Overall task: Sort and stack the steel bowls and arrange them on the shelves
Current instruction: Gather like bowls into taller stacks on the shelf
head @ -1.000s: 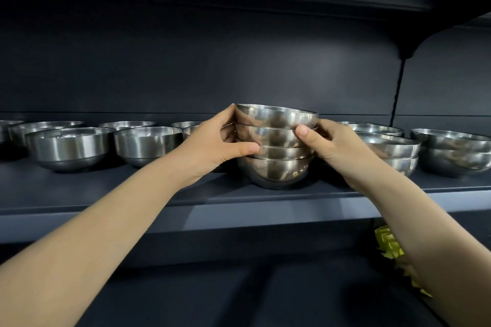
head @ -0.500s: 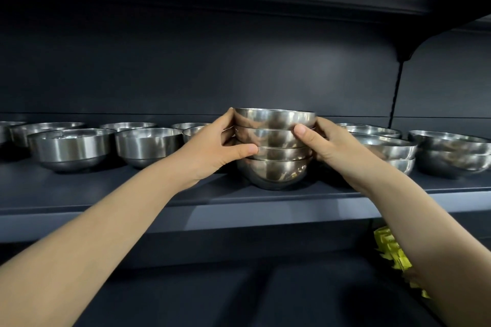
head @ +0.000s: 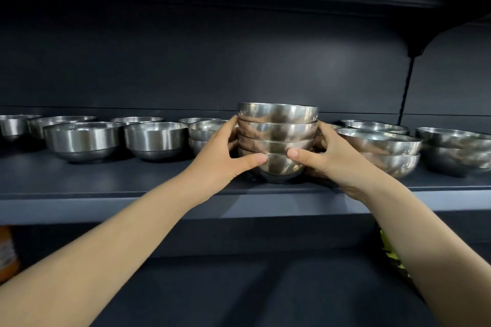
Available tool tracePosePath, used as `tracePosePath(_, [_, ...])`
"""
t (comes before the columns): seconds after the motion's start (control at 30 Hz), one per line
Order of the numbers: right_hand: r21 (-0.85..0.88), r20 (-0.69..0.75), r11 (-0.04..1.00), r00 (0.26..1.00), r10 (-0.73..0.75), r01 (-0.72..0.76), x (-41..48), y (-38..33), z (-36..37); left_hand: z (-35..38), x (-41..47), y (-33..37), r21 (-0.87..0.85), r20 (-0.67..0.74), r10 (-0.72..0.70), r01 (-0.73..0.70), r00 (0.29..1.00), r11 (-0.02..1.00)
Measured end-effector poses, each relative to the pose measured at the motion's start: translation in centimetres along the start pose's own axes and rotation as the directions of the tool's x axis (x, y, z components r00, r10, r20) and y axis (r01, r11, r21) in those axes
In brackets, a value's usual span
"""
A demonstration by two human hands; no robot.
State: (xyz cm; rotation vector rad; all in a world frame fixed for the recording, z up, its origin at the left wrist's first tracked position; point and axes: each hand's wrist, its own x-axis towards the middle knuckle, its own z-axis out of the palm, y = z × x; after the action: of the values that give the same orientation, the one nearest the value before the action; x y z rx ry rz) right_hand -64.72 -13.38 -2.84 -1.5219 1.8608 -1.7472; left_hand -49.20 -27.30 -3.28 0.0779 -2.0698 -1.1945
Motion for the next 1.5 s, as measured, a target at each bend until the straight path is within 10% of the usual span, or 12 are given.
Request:
tracePosePath(0.77, [-0.048, 0.058, 0.996, 0.996, -0.069, 0.072, 0.2, -6.6, 7.5, -8.9, -4.7, 3.3, 0.016, -0.059, 0.022, -0.021, 0.998, 1.0])
tracePosePath(1.5, [0.061, 0.109, 0.996, 0.991, -0.073, 0.067, 3.7, -13.9, 38.1, -38.5, -15.9, -1.3, 0.099, -0.174, -0.125, 0.144, 0.977, 0.985])
